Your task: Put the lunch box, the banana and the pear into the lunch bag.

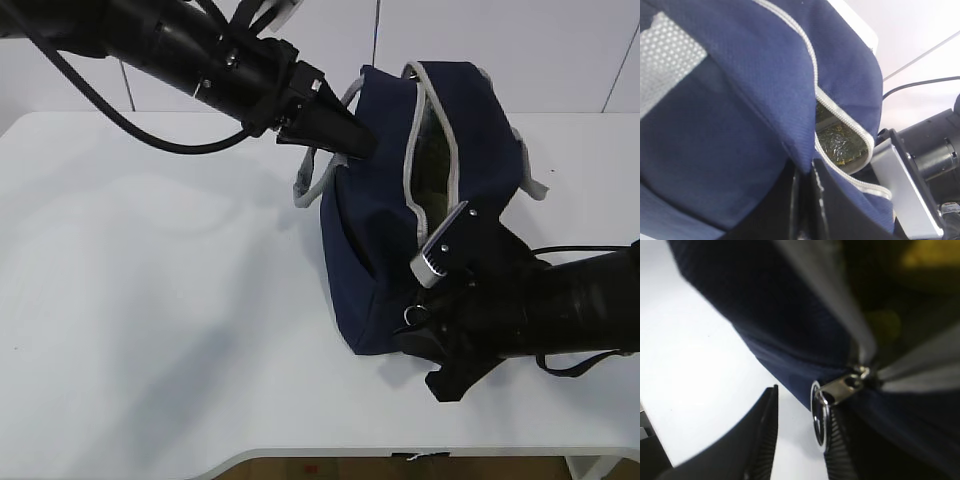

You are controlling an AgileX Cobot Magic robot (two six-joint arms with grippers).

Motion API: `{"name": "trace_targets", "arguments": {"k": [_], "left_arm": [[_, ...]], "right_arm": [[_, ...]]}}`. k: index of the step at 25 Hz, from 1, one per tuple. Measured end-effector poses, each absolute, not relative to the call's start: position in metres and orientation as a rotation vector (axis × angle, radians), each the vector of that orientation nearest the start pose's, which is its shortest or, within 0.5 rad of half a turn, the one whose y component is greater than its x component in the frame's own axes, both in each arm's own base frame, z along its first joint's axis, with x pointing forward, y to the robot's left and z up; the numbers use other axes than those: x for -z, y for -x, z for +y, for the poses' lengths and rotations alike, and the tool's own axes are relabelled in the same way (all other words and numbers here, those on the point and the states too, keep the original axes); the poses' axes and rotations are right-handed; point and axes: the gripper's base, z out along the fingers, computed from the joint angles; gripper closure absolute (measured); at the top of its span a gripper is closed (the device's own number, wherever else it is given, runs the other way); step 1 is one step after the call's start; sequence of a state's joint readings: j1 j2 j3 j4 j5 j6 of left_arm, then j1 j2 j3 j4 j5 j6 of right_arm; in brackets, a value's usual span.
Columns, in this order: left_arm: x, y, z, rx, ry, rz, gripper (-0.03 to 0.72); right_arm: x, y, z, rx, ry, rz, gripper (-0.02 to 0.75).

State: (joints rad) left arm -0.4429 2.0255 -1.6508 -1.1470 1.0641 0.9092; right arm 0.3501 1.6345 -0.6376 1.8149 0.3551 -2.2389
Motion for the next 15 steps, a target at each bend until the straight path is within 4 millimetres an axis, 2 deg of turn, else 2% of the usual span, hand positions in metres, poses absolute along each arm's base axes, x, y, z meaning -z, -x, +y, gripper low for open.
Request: {"name": "trace_targets", "arguments": {"k": [3,5,10,15], "left_arm": [[-0.2658,-0.3648,-0.2534,1.298,-1.002,2.182,0.689],[-0.2657,-0.3648,-0.2534,1.297,-1.004,2.183,0.689],[-0.2657,-0.3645,-0.2534,1.300,-1.007,2.183,0.689],[-0.2655,-0.3645,-0.2533,1.298,-1.009,2.184,0.689]], "right_arm": [[-0.1553,-0.2584,0.1269,-0.380,1.022,2.131,0.510],[-0.1552,-0.2585,0.1268,-0.379,1.019,2.133,0.547],[-0.1557,-0.2593,0.1267,-0.375,1.014,2.135,0.725],[-0.1583,-0.2621,0.1274,-0.369,1.010,2.126,0.731]]}}
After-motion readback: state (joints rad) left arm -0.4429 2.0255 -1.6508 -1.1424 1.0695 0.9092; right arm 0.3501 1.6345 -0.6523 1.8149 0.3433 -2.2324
